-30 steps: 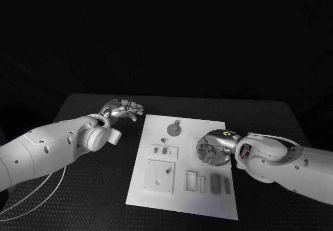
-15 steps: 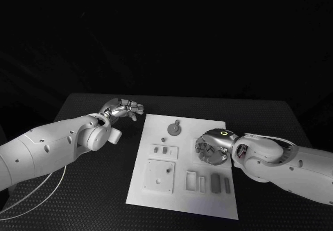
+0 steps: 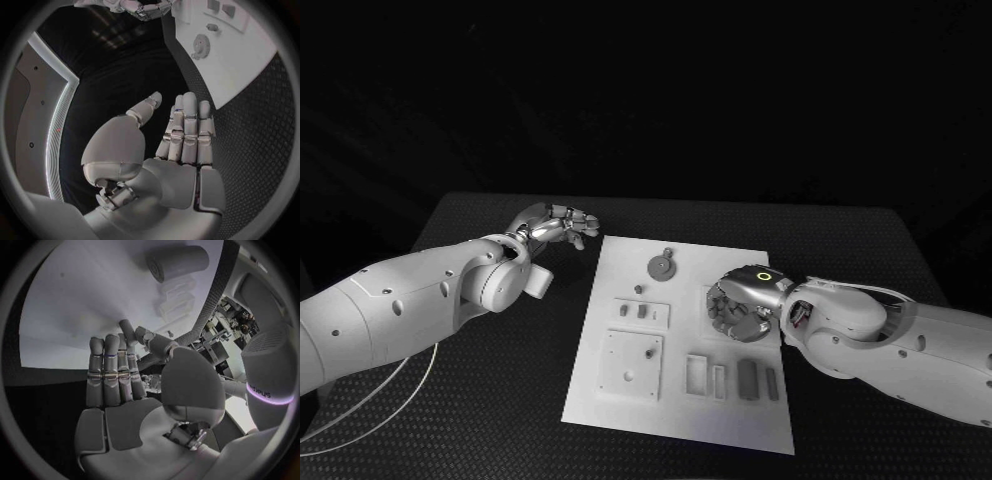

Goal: Assemble the parts on the task board

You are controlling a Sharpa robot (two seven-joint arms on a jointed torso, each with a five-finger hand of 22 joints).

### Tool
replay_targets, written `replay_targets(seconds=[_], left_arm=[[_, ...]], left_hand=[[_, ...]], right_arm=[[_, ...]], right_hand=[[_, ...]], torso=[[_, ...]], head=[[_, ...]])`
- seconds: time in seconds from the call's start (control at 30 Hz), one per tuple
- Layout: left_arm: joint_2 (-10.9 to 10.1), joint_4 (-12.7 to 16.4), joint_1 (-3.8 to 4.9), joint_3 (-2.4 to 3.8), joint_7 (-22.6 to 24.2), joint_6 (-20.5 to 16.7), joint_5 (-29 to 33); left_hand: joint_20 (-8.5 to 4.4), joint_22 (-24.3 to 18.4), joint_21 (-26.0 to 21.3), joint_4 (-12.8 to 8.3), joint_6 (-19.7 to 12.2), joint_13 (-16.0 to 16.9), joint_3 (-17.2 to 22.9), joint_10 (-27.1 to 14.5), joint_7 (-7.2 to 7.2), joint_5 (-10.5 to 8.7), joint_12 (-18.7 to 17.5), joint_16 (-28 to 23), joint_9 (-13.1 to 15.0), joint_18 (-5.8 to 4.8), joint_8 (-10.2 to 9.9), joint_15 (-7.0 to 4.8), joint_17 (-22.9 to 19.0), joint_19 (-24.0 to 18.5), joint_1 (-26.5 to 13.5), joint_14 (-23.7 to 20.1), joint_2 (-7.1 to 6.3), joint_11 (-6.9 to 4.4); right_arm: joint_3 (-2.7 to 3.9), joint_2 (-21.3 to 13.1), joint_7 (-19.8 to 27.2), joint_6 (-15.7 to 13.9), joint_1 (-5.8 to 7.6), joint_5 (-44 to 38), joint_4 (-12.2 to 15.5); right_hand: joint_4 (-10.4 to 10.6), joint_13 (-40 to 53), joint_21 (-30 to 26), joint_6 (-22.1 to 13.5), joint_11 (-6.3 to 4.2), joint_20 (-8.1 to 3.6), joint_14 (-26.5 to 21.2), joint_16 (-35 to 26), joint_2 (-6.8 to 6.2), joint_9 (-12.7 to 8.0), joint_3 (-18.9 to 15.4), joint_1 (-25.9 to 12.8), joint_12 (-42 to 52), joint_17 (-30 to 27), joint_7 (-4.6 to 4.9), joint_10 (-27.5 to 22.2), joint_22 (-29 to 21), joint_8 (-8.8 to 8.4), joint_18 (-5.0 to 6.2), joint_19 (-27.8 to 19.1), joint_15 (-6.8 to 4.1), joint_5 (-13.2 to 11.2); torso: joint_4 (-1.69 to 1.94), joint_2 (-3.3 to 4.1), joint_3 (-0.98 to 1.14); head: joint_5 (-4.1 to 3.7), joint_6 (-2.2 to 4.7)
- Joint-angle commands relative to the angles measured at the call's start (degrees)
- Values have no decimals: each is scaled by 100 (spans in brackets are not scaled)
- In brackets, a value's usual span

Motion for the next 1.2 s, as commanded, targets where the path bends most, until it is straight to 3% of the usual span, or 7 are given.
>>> replay_targets(seconds=[0.03, 0.4, 0.6, 0.8, 0.87, 1.03, 1.2], left_arm=[[7, 8, 3, 3, 49, 65, 17], [21, 2, 3, 3, 52, 60, 17], [36, -8, 3, 3, 51, 62, 19], [46, -20, 3, 3, 50, 67, 19], [52, -22, 3, 3, 51, 66, 19], [57, -16, 3, 3, 54, 65, 19], [66, -23, 3, 3, 61, 53, 19]], left_hand=[[-111, 10, -23, 38, -49, 5, -9, -41, 7, -20, 10, -37, -10, 20, 23, 3, 6, 44, 5, 21, -51, 10], [-110, 12, -25, 42, -51, 5, -11, -43, 8, -20, 10, -38, -10, 20, 25, 4, 9, 45, 2, 22, -47, 11], [-110, 13, -27, 44, -54, 5, -12, -44, 8, -19, 10, -39, -11, 20, 26, 4, 11, 46, 1, 22, -46, 12], [-110, 14, -27, 45, -55, 5, -13, -45, 9, -19, 10, -40, -12, 20, 27, 4, 12, 46, -1, 23, -45, 12], [-110, 14, -27, 45, -55, 5, -13, -45, 9, -19, 10, -40, -12, 20, 27, 4, 12, 46, -1, 23, -45, 12], [-110, 15, -28, 46, -56, 5, -13, -46, 9, -19, 10, -40, -12, 20, 27, 5, 12, 46, -2, 22, -45, 12], [-109, 16, -29, 47, -57, 5, -14, -47, 9, -19, 10, -41, -12, 20, 28, 5, 13, 46, -3, 22, -44, 12]], right_arm=[[-6, 3, -28, -81, -14, -243, 31], [6, -74, -14, -235, -13, -204, 158], [144, -166, 14, -147, 55, 106, 311], [278, -238, 110, 60, 238, 522, 437], [300, -226, 126, 31, 296, 520, 467], [319, -130, 202, -31, 298, 721, 505], [318, 176, 322, -209, 297, 882, 548]], right_hand=[[-26, 192, 51, 43, -7, -4, 51, 31, 136, 39, 22, 45, 31, 34, -1, 60, 12, 26, 151, 51, -4, -10], [-114, 300, 139, 59, -39, -63, 122, 61, 273, 137, -88, -19, 52, 121, -17, 110, 60, 59, 151, 132, -40, -10], [-122, 316, 148, 59, -44, -71, 134, 62, 281, 154, -105, -18, 54, 132, -18, 117, 63, 62, 151, 144, -45, -10], [-125, 320, 150, 56, -44, -73, 136, 61, 284, 158, -112, -18, 53, 135, -17, 116, 64, 62, 151, 146, -46, -10], [-125, 320, 150, 56, -44, -73, 136, 61, 284, 158, -112, -18, 53, 135, -17, 116, 64, 62, 151, 146, -46, -10], [-147, 326, 153, 48, -45, -78, 137, 59, 276, 165, -121, -9, 49, 141, -16, 112, 66, 59, 151, 145, -48, -9], [-155, 330, 153, 41, -43, -79, 136, 56, 278, 171, -124, -8, 44, 145, -14, 106, 67, 56, 151, 144, -47, -9]], torso=[[3, -3, -2], [2, -4, -6], [4, -5, -7], [3, -2, -6], [2, -1, -6], [9, -4, -5], [-14, -2, -5]], head=[[-1, 4], [4, 20], [14, 27], [34, 30], [41, 35], [74, 37], [122, 36]])
